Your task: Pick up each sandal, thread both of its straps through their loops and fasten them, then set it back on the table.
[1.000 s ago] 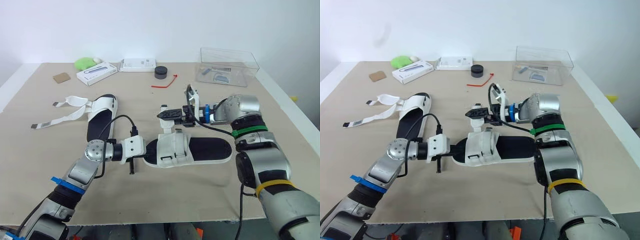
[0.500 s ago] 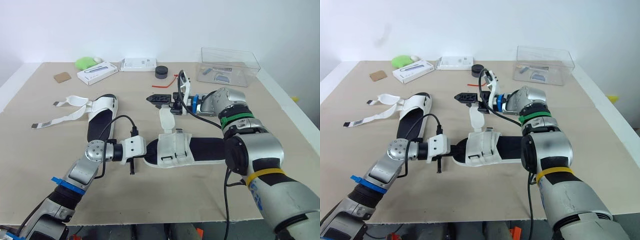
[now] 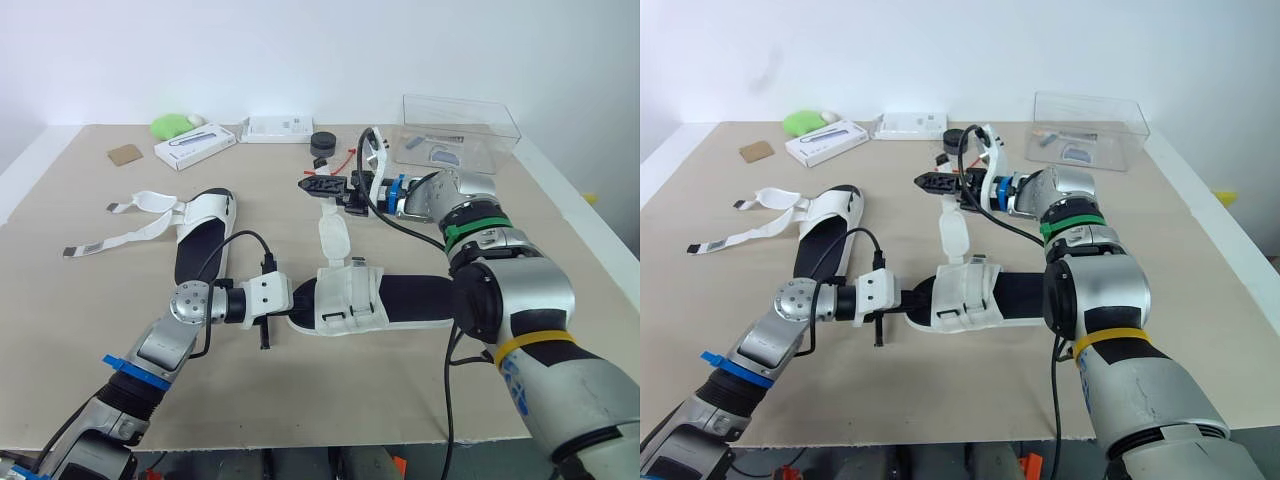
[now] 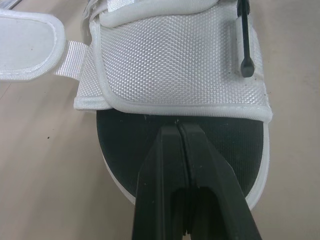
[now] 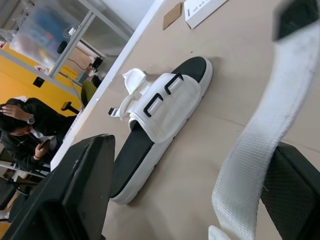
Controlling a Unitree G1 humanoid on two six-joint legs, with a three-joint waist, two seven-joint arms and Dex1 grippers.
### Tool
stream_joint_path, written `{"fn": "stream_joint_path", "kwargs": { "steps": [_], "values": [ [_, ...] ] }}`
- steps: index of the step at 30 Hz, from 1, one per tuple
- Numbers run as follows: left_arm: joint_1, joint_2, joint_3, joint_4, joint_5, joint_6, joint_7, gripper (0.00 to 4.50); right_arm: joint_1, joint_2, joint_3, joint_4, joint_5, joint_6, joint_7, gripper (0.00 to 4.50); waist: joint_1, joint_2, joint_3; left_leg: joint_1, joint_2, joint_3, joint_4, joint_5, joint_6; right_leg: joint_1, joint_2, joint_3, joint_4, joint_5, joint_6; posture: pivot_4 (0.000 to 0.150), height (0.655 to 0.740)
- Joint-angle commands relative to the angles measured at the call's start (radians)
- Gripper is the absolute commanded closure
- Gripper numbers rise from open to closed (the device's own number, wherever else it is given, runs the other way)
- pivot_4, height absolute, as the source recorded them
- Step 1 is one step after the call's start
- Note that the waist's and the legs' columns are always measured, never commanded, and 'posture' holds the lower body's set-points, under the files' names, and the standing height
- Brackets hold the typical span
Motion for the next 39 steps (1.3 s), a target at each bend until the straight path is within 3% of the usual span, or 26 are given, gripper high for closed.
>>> {"fn": "stream_joint_path", "kwargs": {
  "steps": [1,6,8,11,15,18,21,25,30,39],
  "values": [
    [0.022,0.012,-0.039,0.046,0.05,0.031,-0.006,4.5,-0.024,-0.007,0.0,-0.015,-0.015,0.0,0.046,1.42,0.0,0.0,0.0,0.0,0.0,0.0,0.0,0.0,0.0,0.0,0.0,0.0,0.0,0.0,0.0,0.15,0.74],
    [0.02,0.011,-0.04,0.049,0.051,0.031,-0.007,4.5,-0.014,-0.006,0.033,-0.04,-0.058,-0.031,0.102,3.87,0.0,0.0,0.0,0.0,0.0,0.0,0.0,0.0,0.0,0.0,0.0,0.0,0.0,0.0,0.0,0.15,0.74],
    [0.02,0.011,-0.041,0.05,0.051,0.03,-0.008,4.5,-0.003,-0.009,0.059,-0.06,-0.084,-0.085,0.133,4.44,0.0,0.0,0.0,0.0,0.0,0.0,0.0,0.0,0.0,0.0,0.0,0.0,0.0,0.0,0.0,0.15,0.74],
    [0.02,0.01,-0.041,0.051,0.051,0.03,-0.008,4.5,0.045,-0.017,0.146,-0.154,-0.149,-0.227,0.23,4.44,0.0,0.0,0.0,0.0,0.0,0.0,0.0,0.0,0.0,0.0,0.0,0.0,0.0,0.0,0.0,0.15,0.74],
    [0.021,0.01,-0.038,0.052,0.05,0.031,-0.004,4.5,0.22,-0.033,0.251,-0.469,-0.2,-0.506,0.317,4.44,0.002,0.0,0.0,0.0,-0.001,0.0,0.0,0.0,0.0,0.0,0.0,-0.001,0.0,0.0,0.001,0.15,0.74],
    [0.023,0.014,-0.036,0.053,0.049,0.03,-0.003,4.5,0.414,-0.03,0.283,-0.758,-0.233,-0.861,0.279,4.44,0.002,0.0,0.0,0.0,-0.001,-0.001,0.0,0.0,-0.001,0.0,0.0,-0.001,0.0,0.001,0.001,0.15,0.74],
    [0.023,0.015,-0.035,0.054,0.047,0.03,-0.003,4.5,0.528,-0.058,0.327,-0.881,-0.265,-1.198,0.305,4.44,0.002,0.0,0.0,0.0,-0.001,-0.001,0.0,0.0,-0.001,0.0,0.0,-0.001,0.0,0.001,0.001,0.15,0.74],
    [0.021,0.017,-0.036,0.057,0.045,0.027,-0.007,4.5,0.56,-0.105,0.382,-0.858,-0.295,-1.613,0.322,4.44,0.001,0.0,0.0,0.003,-0.001,0.001,0.001,0.001,-0.002,0.002,0.0,0.0,0.0,0.001,0.002,0.15,0.74],
    [0.012,0.014,-0.038,0.063,0.045,0.026,-0.012,4.5,0.514,-0.208,0.518,-0.693,-0.352,-2.131,0.332,4.44,0.001,0.0,0.0,0.006,0.0,0.003,0.0,0.001,-0.002,0.003,0.001,0.001,0.0,0.0,0.0,0.15,0.74],
    [0.015,0.007,-0.044,0.061,0.048,0.025,-0.015,4.5,0.424,-0.255,0.672,-0.541,-0.512,-2.349,0.184,4.44,0.002,0.0,0.0,0.008,0.002,0.01,0.0,0.001,-0.002,0.003,0.001,0.003,0.0,-0.001,-0.005,0.15,0.74]
  ]
}}
